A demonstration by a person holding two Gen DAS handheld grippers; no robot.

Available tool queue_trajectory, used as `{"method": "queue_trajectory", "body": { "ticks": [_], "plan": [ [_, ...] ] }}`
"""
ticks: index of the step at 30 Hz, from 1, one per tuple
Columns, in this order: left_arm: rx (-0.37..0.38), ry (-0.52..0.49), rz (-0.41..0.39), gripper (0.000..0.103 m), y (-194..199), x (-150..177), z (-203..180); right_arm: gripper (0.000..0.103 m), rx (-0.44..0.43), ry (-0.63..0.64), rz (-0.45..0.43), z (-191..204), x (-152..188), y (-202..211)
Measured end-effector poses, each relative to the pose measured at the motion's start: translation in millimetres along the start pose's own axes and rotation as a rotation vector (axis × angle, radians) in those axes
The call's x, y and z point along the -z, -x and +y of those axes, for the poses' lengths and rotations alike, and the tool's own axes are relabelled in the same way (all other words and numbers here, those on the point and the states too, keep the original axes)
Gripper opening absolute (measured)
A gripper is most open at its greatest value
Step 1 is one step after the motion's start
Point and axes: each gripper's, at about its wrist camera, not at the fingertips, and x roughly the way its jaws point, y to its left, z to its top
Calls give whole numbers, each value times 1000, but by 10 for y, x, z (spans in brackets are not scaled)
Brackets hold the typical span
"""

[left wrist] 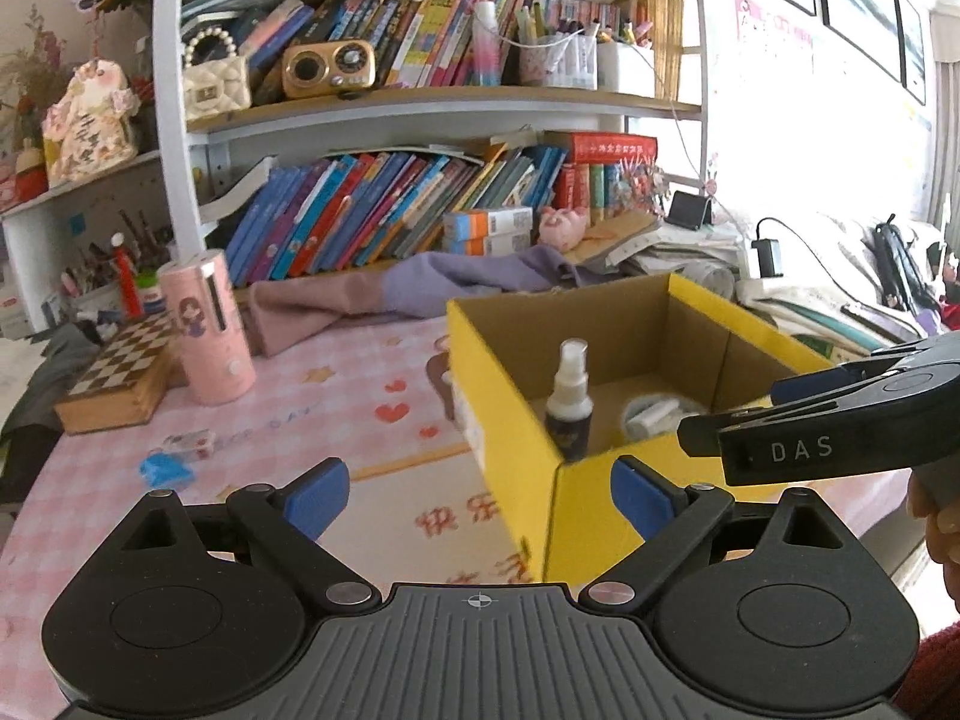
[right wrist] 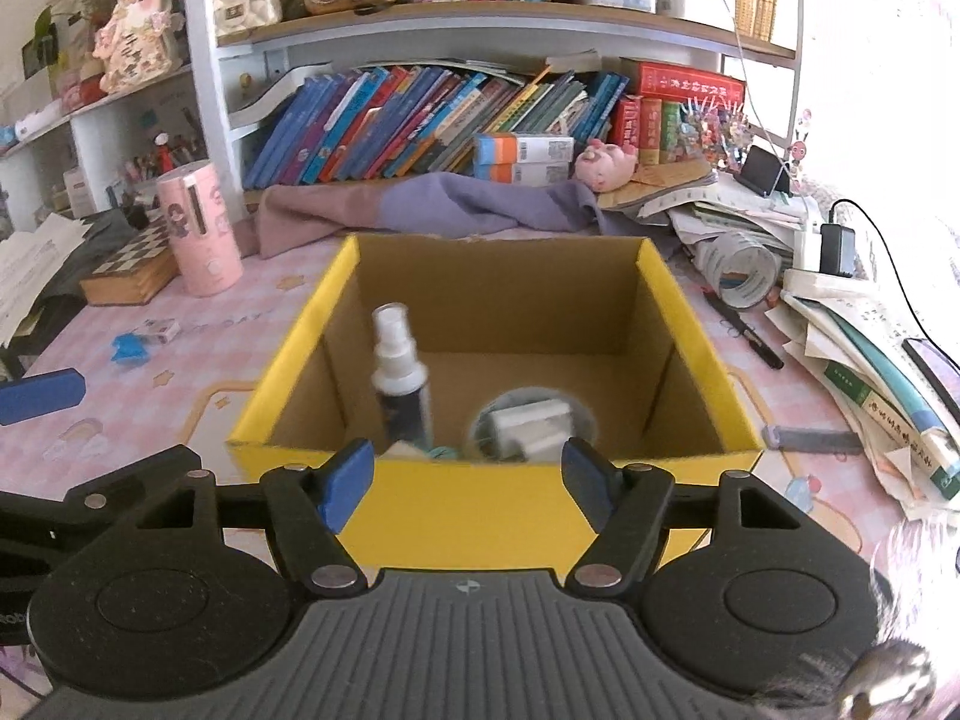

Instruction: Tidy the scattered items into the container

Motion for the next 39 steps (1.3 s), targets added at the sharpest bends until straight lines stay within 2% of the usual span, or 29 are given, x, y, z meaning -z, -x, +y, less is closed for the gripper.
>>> {"method": "queue_trajectory", "body": {
  "ticks": [15,24,39],
  "plan": [
    [-33,14,37,96,476,306,451,72,-19,1,24,676,308,265],
    [-48,4,62,96,707,499,598,73,-34,-20,42,932,503,365],
    [-124,51,79,96,1010,723,882,75,-104,22,64,1351,666,442]
  ]
}}
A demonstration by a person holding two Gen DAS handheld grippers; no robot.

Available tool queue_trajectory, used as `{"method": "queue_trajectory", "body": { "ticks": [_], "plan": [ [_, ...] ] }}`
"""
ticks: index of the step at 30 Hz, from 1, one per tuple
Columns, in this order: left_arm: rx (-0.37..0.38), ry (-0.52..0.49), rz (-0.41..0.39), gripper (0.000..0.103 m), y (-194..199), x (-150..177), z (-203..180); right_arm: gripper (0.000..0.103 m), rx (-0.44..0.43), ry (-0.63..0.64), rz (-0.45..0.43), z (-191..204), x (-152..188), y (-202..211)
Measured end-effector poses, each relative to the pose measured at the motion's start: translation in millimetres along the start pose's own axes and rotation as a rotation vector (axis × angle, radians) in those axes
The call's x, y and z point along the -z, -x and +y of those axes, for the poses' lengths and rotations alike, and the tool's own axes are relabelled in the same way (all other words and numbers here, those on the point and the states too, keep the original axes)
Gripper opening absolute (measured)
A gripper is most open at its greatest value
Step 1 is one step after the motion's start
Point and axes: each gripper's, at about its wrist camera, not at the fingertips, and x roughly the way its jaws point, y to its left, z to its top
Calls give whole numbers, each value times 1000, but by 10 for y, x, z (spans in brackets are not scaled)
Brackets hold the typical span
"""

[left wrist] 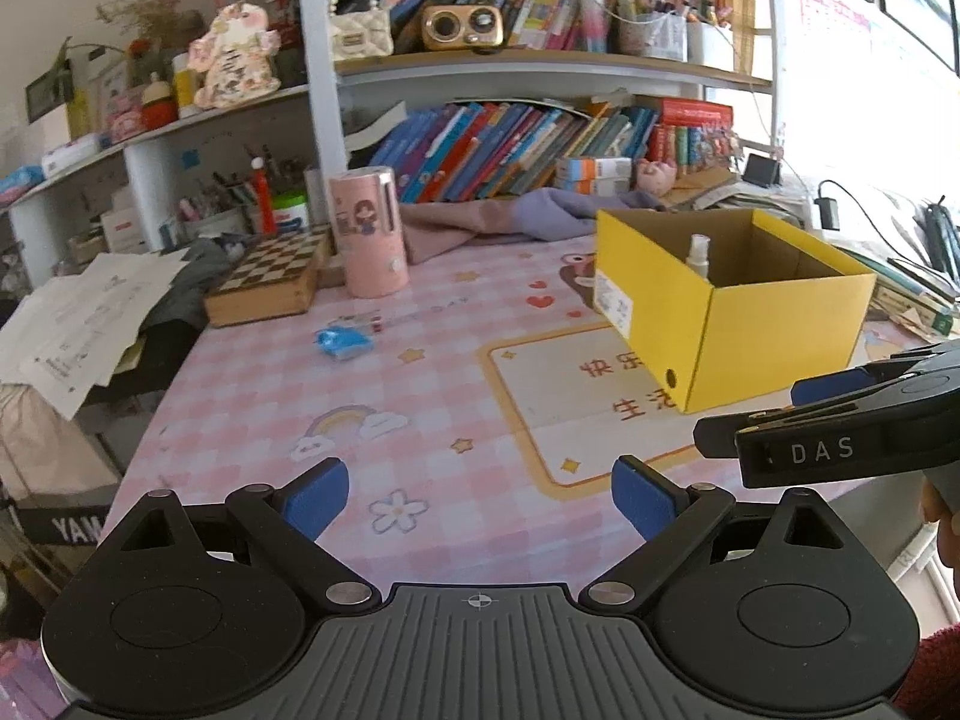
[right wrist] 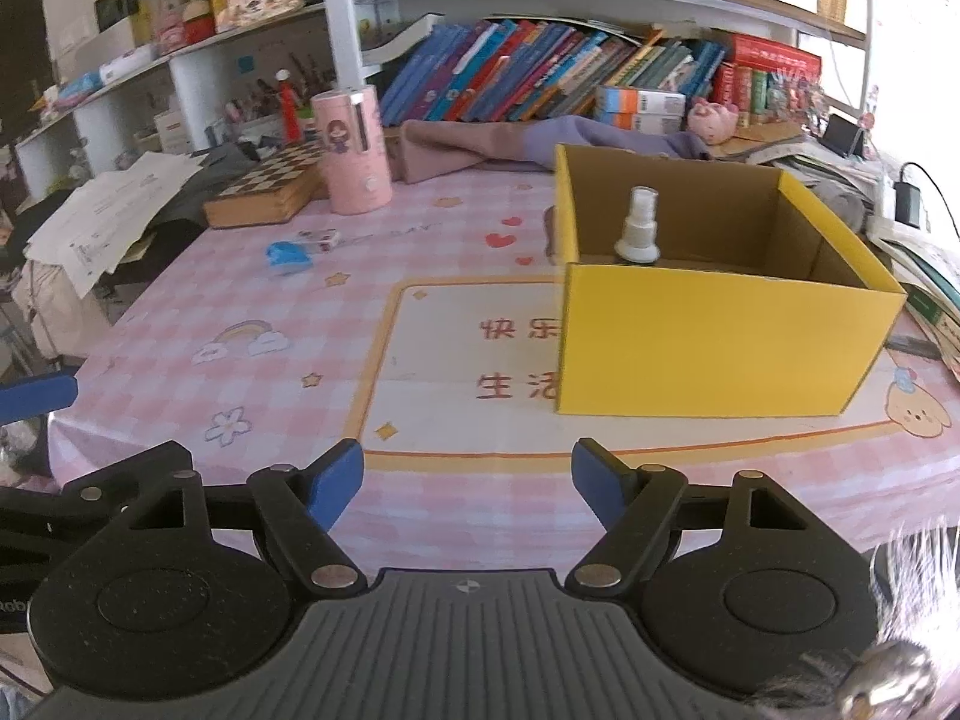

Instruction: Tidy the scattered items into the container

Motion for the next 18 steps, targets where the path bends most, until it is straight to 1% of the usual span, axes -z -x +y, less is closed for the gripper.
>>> {"method": "queue_trajectory", "body": {
  "ticks": [8,18],
  "plan": [
    [-34,31,-4,96,67,46,128,76,-27,39,5,162,-5,-14],
    [-56,31,-4,96,71,60,219,76,-34,47,5,250,-34,-50]
  ]
}}
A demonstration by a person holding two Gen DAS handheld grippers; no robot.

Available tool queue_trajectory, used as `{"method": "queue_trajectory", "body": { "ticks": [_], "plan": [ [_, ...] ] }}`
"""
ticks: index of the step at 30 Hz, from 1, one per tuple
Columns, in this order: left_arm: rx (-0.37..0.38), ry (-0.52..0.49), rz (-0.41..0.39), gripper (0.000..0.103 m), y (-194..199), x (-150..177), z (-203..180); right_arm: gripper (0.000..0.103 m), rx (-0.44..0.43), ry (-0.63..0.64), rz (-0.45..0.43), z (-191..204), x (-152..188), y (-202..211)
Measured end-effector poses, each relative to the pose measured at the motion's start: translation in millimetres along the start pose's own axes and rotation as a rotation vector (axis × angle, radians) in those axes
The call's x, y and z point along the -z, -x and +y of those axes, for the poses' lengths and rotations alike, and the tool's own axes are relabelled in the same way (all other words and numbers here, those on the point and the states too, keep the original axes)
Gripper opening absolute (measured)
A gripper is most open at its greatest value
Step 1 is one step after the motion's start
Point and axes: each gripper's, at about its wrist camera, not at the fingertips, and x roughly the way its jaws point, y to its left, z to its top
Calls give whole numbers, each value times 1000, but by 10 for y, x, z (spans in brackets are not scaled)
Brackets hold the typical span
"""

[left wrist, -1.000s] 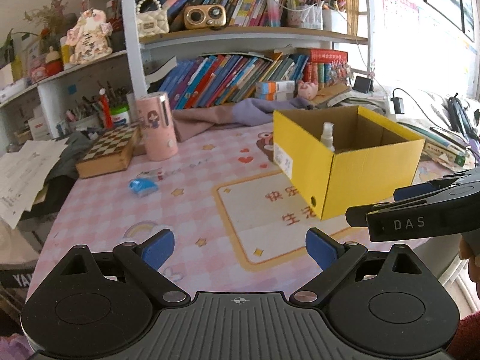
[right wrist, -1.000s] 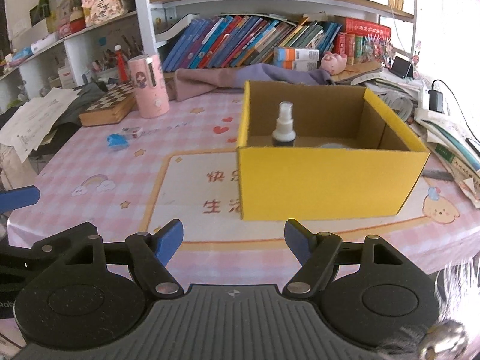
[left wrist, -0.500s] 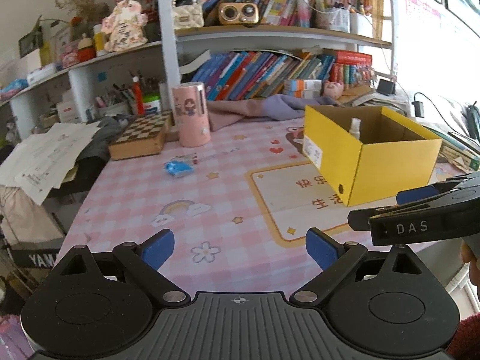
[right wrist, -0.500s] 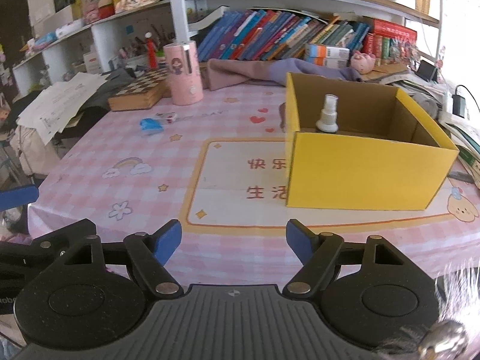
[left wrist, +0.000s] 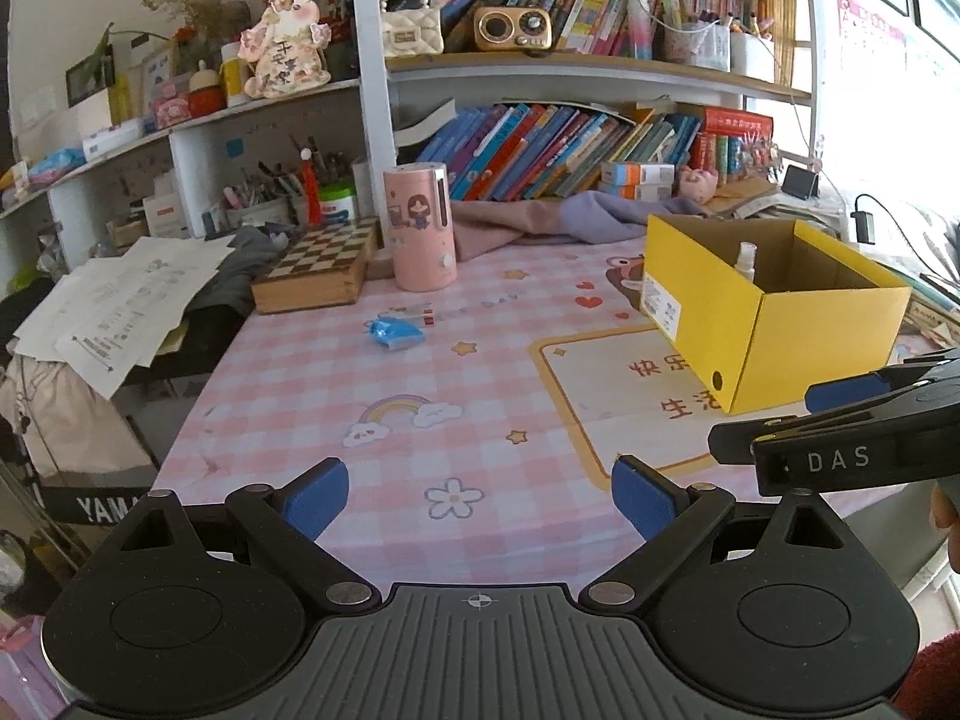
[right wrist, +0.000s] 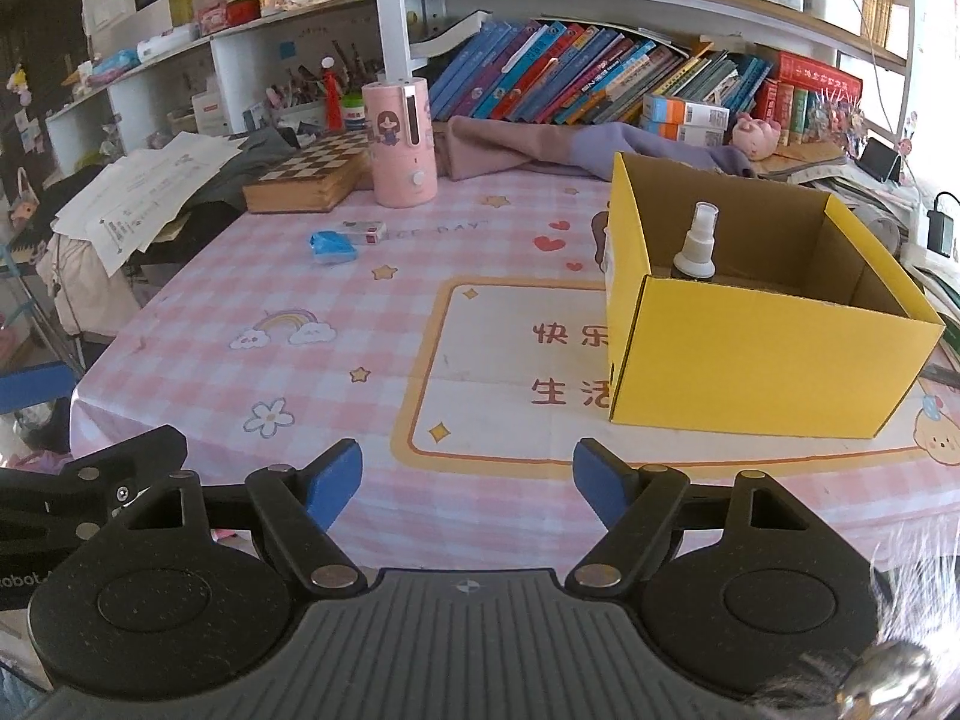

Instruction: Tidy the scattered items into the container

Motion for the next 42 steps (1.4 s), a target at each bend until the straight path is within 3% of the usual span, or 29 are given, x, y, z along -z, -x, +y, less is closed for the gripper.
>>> {"method": "queue_trajectory", "body": {
  "ticks": [27,42],
  "plan": [
    [-66,65,20,96,8,49,303,77,-68,70,28,327,-115,-170],
    [-83,75,60,96,-422,-119,484,77,-100,85,61,406,-396,-658]
  ]
}}
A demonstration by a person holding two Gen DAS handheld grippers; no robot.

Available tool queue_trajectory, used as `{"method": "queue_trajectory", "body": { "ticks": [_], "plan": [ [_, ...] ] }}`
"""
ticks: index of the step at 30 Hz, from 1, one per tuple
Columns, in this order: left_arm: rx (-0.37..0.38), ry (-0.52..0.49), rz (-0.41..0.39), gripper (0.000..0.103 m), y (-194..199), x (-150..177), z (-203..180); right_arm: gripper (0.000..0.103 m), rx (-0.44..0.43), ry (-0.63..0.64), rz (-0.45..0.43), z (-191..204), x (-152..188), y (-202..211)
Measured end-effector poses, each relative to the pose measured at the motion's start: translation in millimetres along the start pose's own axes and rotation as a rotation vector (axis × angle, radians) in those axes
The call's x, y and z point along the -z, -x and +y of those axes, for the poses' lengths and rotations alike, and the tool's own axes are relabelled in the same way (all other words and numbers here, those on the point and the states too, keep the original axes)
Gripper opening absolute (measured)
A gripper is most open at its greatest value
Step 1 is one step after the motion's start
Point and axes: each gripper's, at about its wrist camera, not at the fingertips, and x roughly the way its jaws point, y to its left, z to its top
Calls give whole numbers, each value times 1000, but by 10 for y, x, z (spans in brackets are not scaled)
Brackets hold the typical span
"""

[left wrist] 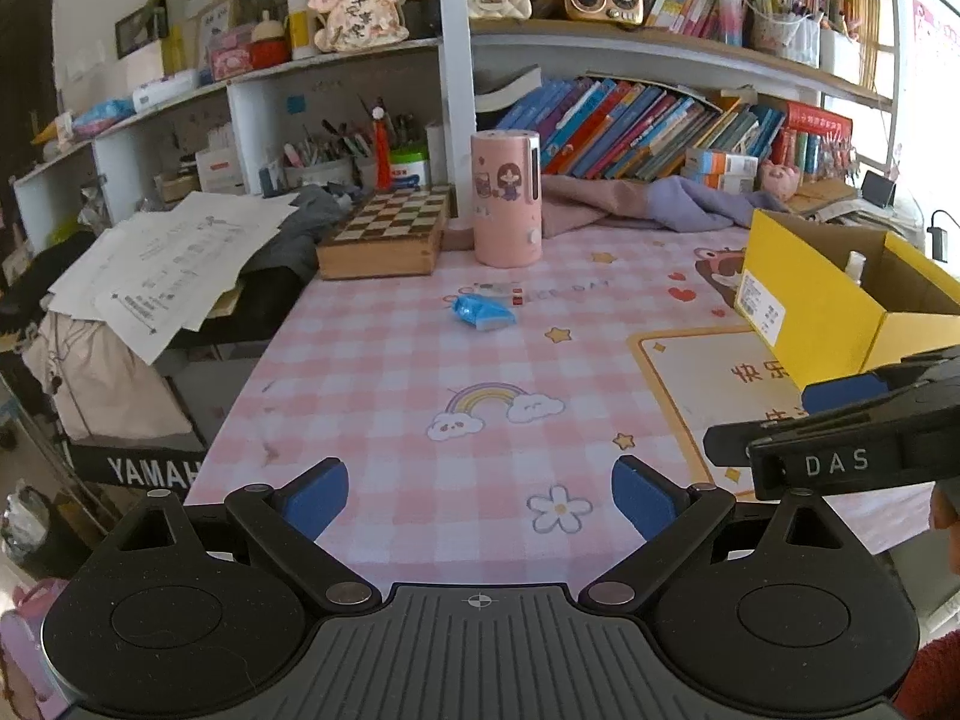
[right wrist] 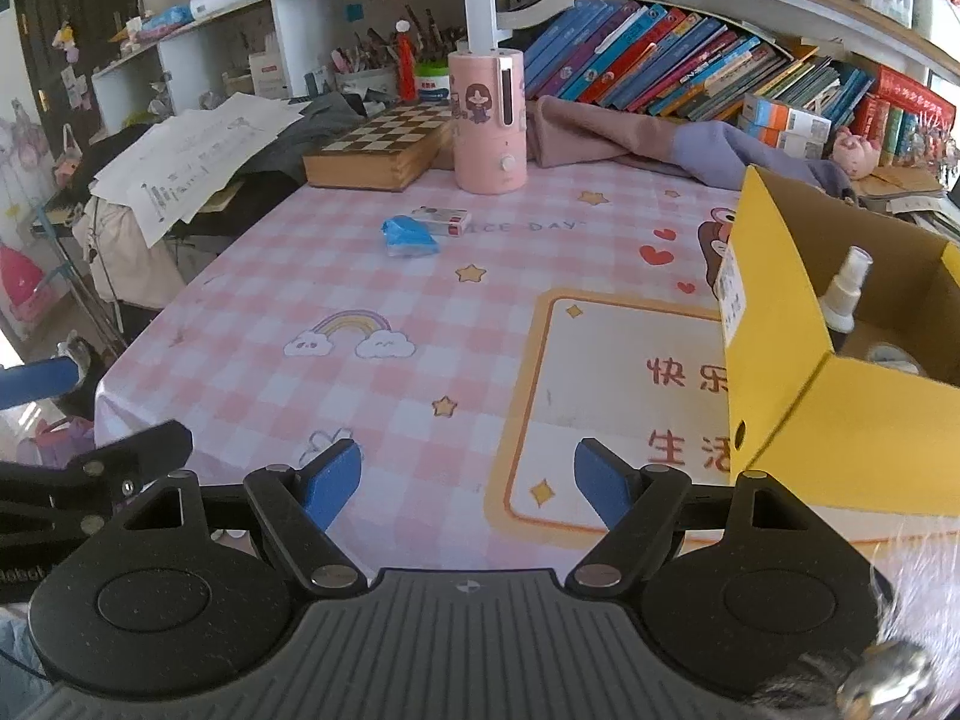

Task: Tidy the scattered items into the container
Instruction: 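Move the open left tool down toward the blue soft item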

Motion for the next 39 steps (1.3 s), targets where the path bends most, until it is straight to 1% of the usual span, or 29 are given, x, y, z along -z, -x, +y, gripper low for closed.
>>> {"method": "queue_trajectory", "body": {
  "ticks": [4,14,32,39],
  "plan": [
    [6,2,-4,96,-155,-114,13,77,-3,5,-6,-41,-151,-124],
    [19,-17,39,96,-550,-304,-19,77,0,-15,13,-187,-452,-482],
    [-12,2,91,96,-1072,-559,133,76,-35,-25,31,-203,-909,-1051],
    [-23,-12,106,96,-1373,-632,165,76,-34,-29,32,-221,-1104,-1279]
  ]
}}
